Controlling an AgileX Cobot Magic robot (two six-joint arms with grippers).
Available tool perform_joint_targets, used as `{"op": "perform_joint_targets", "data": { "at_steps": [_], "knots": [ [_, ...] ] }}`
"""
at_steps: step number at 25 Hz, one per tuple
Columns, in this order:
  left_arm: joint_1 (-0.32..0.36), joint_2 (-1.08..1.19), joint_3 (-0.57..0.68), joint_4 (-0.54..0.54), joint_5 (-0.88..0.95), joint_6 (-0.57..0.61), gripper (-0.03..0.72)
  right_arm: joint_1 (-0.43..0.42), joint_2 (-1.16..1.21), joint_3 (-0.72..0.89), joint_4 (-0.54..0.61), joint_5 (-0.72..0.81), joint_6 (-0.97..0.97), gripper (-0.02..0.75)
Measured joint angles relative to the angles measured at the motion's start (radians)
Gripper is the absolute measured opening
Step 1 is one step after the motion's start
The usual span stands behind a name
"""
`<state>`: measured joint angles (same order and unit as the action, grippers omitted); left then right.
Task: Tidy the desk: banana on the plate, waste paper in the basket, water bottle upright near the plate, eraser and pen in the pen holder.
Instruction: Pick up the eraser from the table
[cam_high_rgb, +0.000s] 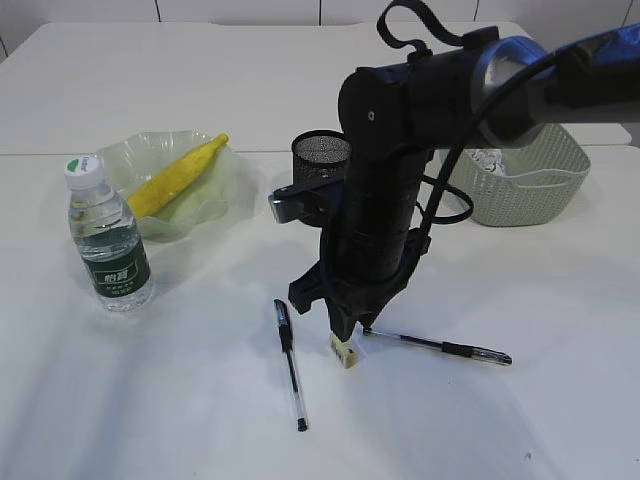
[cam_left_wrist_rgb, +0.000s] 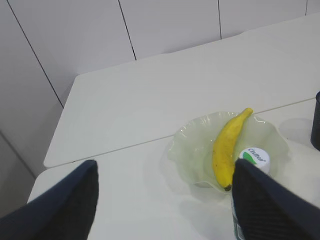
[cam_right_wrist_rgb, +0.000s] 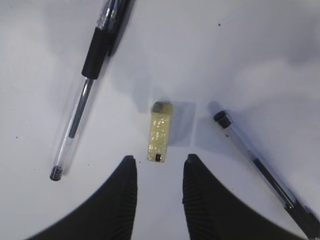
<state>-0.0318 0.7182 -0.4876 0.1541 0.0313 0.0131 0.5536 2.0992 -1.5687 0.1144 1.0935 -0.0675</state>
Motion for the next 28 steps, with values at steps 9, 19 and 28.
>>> {"op": "perform_joint_targets", "data": {
  "at_steps": [9, 19, 28],
  "knots": [
    [0.000, 0.000, 0.000, 0.000, 0.002, 0.000, 0.593, 0.000, 0.000, 0.000, 0.000, 0.003, 0.000, 0.241],
    [0.000, 0.000, 0.000, 0.000, 0.002, 0.000, 0.593, 0.000, 0.000, 0.000, 0.000, 0.003, 0.000, 0.241],
    [0.000, 0.000, 0.000, 0.000, 0.002, 0.000, 0.593, 0.000, 0.000, 0.000, 0.000, 0.003, 0.000, 0.241]
  ]
}}
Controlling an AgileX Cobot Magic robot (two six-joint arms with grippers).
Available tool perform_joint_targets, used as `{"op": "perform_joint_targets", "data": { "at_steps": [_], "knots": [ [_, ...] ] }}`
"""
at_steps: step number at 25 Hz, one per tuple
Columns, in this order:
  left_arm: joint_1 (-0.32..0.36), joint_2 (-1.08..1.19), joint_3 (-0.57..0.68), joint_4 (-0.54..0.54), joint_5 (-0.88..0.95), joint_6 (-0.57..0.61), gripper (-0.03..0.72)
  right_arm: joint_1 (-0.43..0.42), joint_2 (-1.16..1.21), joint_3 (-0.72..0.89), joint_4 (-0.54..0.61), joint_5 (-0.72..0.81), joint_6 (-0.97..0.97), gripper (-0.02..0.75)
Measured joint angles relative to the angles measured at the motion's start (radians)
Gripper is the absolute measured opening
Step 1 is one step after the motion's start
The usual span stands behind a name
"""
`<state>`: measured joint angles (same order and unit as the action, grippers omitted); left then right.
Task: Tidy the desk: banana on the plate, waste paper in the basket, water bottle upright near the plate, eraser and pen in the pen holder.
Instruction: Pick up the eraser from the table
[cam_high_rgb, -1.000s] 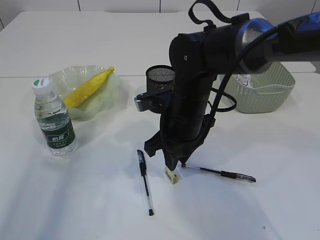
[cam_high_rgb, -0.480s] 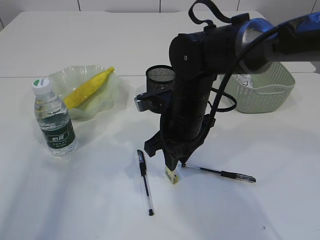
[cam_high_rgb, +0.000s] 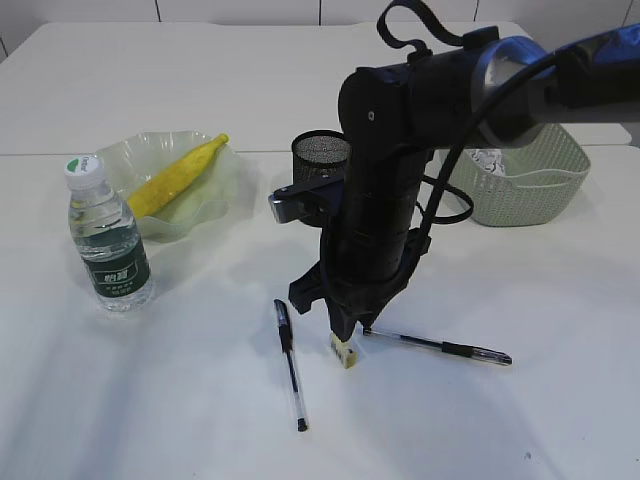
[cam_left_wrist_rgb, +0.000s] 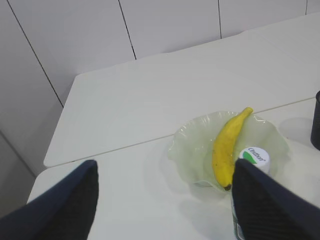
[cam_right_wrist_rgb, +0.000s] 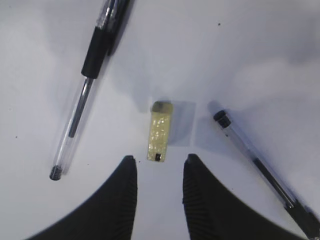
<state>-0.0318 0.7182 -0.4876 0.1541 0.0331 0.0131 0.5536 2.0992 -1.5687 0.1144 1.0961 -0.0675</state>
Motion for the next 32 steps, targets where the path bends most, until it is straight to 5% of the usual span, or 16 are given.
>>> {"op": "perform_joint_targets", "data": {
  "at_steps": [32],
  "knots": [
    [0.000, 0.000, 0.000, 0.000, 0.000, 0.000, 0.593, 0.000, 0.000, 0.000, 0.000, 0.002, 0.000, 0.241]
  ]
}}
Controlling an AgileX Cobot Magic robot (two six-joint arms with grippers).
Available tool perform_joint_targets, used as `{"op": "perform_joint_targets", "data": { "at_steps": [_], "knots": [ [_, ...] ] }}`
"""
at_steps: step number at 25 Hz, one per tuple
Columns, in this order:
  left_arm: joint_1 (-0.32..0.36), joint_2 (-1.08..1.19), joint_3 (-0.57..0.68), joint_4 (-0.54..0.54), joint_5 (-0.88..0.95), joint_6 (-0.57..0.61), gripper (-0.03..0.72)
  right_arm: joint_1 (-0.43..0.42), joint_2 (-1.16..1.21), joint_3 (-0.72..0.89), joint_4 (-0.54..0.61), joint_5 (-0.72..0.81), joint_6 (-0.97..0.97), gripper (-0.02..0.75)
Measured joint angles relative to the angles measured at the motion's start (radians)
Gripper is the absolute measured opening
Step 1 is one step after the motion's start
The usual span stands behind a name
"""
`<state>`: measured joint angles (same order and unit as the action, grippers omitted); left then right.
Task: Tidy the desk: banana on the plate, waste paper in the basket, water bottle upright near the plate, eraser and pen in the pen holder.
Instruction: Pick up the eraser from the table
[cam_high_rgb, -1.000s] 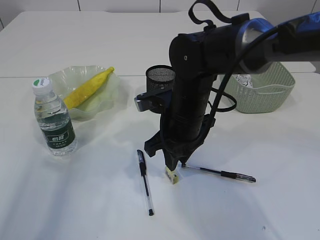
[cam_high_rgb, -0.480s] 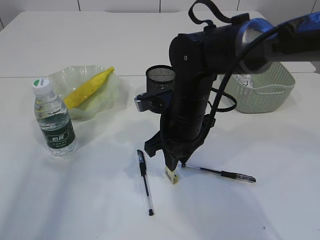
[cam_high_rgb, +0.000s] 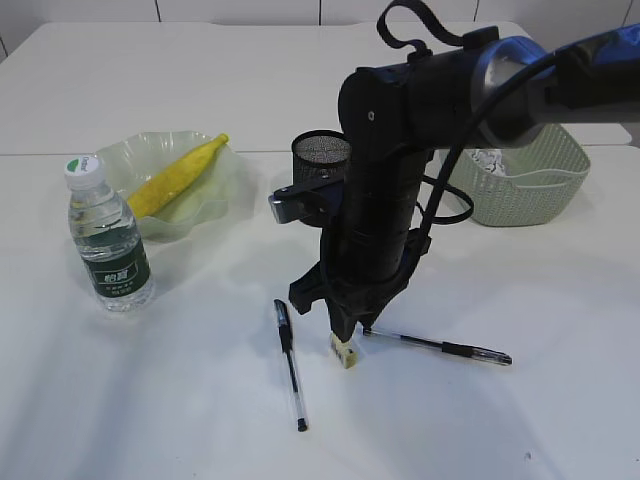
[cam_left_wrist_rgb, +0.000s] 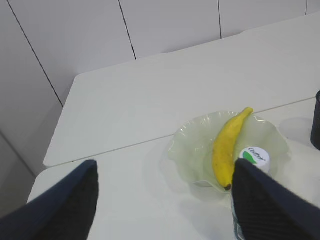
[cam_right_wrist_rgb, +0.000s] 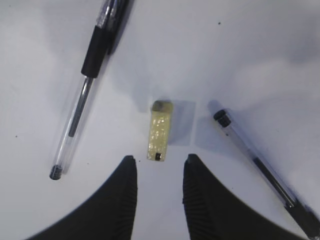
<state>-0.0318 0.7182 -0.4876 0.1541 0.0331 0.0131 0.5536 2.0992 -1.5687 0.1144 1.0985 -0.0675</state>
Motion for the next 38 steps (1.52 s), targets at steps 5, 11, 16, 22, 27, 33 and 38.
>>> {"op": "perform_joint_targets", "data": {
  "at_steps": [5, 11, 16, 22, 27, 33, 38],
  "knots": [
    [0.000, 0.000, 0.000, 0.000, 0.000, 0.000, 0.593, 0.000, 0.000, 0.000, 0.000, 0.000, 0.000, 0.241],
    [0.000, 0.000, 0.000, 0.000, 0.000, 0.000, 0.593, 0.000, 0.000, 0.000, 0.000, 0.000, 0.000, 0.241],
    [0.000, 0.000, 0.000, 0.000, 0.000, 0.000, 0.593, 0.000, 0.000, 0.000, 0.000, 0.004, 0.000, 0.241],
    [0.000, 0.000, 0.000, 0.000, 0.000, 0.000, 0.593, 0.000, 0.000, 0.000, 0.000, 0.004, 0.000, 0.241],
    [0.000, 0.000, 0.000, 0.000, 0.000, 0.000, 0.593, 0.000, 0.000, 0.000, 0.000, 0.004, 0.000, 0.241],
    [0.000, 0.000, 0.000, 0.000, 0.000, 0.000, 0.593, 0.000, 0.000, 0.000, 0.000, 0.004, 0.000, 0.241],
    [0.000, 0.000, 0.000, 0.000, 0.000, 0.000, 0.593, 0.000, 0.000, 0.000, 0.000, 0.004, 0.000, 0.241]
  ]
}}
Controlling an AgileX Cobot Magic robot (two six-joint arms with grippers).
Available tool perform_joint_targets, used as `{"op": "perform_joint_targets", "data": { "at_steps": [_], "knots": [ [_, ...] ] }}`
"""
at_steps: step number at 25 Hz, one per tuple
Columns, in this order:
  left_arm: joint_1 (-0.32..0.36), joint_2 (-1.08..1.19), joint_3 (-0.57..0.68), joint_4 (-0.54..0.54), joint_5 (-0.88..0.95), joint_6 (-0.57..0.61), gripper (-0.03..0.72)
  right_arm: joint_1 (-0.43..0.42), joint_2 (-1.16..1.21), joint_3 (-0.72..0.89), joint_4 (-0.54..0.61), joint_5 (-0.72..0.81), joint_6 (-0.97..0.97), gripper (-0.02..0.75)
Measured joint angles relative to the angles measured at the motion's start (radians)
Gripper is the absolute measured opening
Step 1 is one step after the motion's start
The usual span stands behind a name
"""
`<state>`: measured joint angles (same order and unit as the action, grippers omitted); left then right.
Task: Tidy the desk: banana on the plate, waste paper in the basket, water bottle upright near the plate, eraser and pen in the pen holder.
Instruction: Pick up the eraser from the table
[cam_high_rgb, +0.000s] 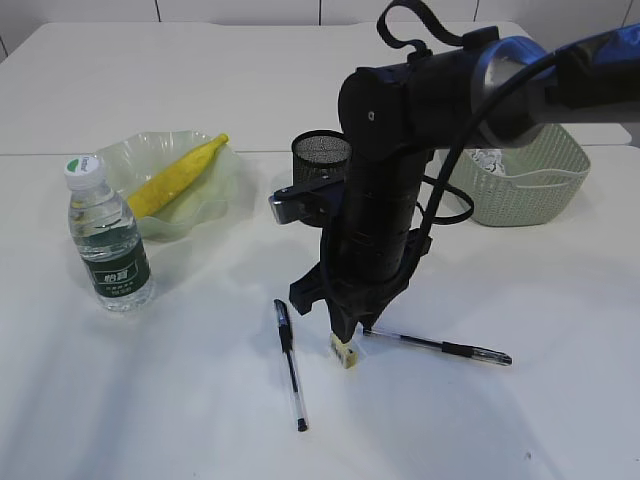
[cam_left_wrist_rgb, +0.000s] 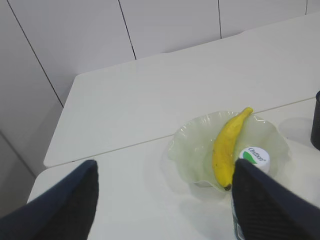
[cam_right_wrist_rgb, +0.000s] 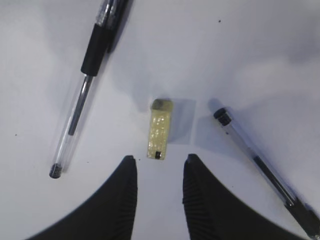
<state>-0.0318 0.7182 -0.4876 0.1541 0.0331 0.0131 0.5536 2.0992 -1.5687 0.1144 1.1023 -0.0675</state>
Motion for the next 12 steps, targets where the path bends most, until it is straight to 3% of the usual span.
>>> {"op": "perform_joint_targets", "data": {
  "at_steps": [12],
  "knots": [
    [0.000, 0.000, 0.000, 0.000, 0.000, 0.000, 0.593, 0.000, 0.000, 0.000, 0.000, 0.000, 0.000, 0.241]
  ]
}}
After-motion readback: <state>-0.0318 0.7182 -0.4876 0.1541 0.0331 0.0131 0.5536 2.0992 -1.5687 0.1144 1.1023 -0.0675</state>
